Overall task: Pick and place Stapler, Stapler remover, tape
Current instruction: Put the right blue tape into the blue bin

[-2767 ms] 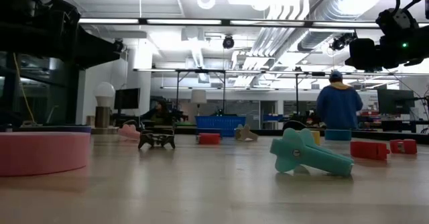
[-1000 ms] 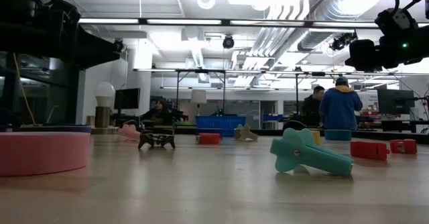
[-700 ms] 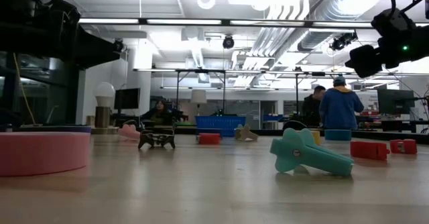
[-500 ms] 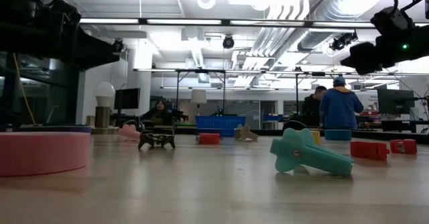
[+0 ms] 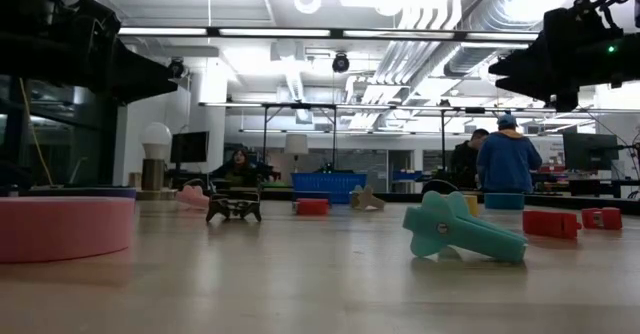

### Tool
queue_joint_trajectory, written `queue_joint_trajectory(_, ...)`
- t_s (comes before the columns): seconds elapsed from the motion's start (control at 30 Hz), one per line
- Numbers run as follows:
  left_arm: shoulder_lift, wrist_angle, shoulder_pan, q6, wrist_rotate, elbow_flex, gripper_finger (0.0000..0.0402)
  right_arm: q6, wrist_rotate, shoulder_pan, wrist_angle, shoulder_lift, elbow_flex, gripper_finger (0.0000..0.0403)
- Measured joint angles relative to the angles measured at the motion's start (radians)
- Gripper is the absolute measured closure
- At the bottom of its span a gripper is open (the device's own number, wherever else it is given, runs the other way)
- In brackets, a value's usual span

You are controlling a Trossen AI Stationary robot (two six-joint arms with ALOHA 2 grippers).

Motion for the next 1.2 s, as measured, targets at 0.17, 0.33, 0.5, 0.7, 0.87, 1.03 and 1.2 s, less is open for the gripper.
queue_joint_trajectory(0.17,0.0,0.0,0.0,0.001,-0.006,0.002,0.014,0.064,0.074,0.0,-0.009,0.0,0.0,0.0195)
queue_joint_trajectory(0.33,0.0,-0.01,0.0,0.001,-0.007,0.003,0.014,0.001,0.074,0.0,-0.006,0.004,0.0,0.0195)
queue_joint_trajectory(0.5,0.0,-0.014,0.0,0.001,-0.028,0.004,0.014,-0.017,0.097,0.0,-0.016,0.054,0.051,0.0195)
queue_joint_trajectory(0.7,0.0,-0.026,0.0,0.001,-0.03,0.005,0.014,-0.018,0.043,0.001,-0.17,0.2,0.159,0.0195)
queue_joint_trajectory(0.87,0.0,-0.026,0.0,-0.001,-0.05,0.006,0.014,0.081,0.11,-0.035,-0.338,0.38,0.298,0.0195)
queue_joint_trajectory(1.03,0.0,-0.025,0.0,-0.002,-0.069,0.006,0.014,0.179,0.075,-0.143,-0.557,0.578,0.478,0.0195)
queue_joint_trajectory(1.2,0.0,-0.026,0.0,-0.001,-0.08,0.006,0.014,0.229,-0.065,-0.292,-0.749,0.767,0.638,0.0195)
